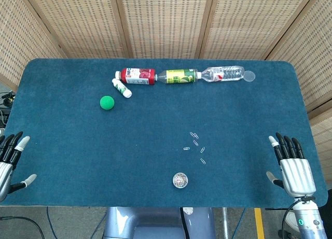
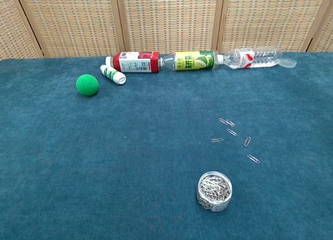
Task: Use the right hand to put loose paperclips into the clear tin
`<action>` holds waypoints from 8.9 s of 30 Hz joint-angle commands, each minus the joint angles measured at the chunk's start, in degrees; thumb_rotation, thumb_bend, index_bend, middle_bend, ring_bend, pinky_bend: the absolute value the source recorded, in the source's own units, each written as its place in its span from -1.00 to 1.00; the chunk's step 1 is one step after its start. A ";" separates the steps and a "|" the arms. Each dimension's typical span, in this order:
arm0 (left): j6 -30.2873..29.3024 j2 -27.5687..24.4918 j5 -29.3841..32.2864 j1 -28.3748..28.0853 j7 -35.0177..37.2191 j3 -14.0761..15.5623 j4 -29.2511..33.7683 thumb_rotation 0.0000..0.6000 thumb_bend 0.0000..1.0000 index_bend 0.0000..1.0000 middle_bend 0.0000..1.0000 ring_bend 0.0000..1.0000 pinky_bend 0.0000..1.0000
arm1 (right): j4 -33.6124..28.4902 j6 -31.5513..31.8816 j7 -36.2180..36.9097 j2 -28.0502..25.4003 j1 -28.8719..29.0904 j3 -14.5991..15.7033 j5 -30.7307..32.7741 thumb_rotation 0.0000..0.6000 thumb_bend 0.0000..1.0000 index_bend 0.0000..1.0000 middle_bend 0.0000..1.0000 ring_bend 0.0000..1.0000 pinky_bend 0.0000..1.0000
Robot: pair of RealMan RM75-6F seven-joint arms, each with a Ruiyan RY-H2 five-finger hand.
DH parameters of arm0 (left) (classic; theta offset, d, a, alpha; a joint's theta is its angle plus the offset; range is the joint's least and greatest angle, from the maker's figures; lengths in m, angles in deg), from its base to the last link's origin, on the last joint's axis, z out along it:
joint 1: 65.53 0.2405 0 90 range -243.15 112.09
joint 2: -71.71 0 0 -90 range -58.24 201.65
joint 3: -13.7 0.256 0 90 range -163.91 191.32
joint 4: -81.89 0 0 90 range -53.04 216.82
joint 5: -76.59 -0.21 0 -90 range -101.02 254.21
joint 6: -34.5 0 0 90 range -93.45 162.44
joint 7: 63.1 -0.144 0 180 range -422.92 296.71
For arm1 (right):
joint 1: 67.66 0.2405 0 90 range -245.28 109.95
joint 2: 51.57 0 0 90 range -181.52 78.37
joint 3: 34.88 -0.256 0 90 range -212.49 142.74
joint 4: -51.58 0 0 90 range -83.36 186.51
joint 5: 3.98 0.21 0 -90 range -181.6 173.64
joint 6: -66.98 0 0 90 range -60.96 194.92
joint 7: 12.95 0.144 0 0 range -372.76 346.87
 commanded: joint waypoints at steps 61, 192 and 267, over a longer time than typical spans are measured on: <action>6.14 0.87 6.91 -2.71 1.45 -2.43 -1.99 1.00 -1.00 -1.00 -1.00 -1.00 -1.00 | 22.75 -38.13 -9.24 31.92 37.52 -10.74 34.22 1.00 -0.39 -0.01 -1.00 -1.00 -1.00; 5.42 0.45 4.79 -2.72 2.46 -1.31 -1.65 1.00 -1.00 -1.00 -1.00 -1.00 -1.00 | 0.52 -33.92 -11.24 22.57 30.89 -0.16 14.63 1.00 -0.34 -0.05 -1.00 -1.00 -1.00; 6.03 1.25 5.28 -2.90 0.94 -1.30 -1.82 1.00 -1.00 -1.00 -1.00 -1.00 -1.00 | 13.64 -36.49 -6.75 19.47 29.27 -4.23 20.35 1.00 -0.34 -0.03 -1.00 -1.00 -1.00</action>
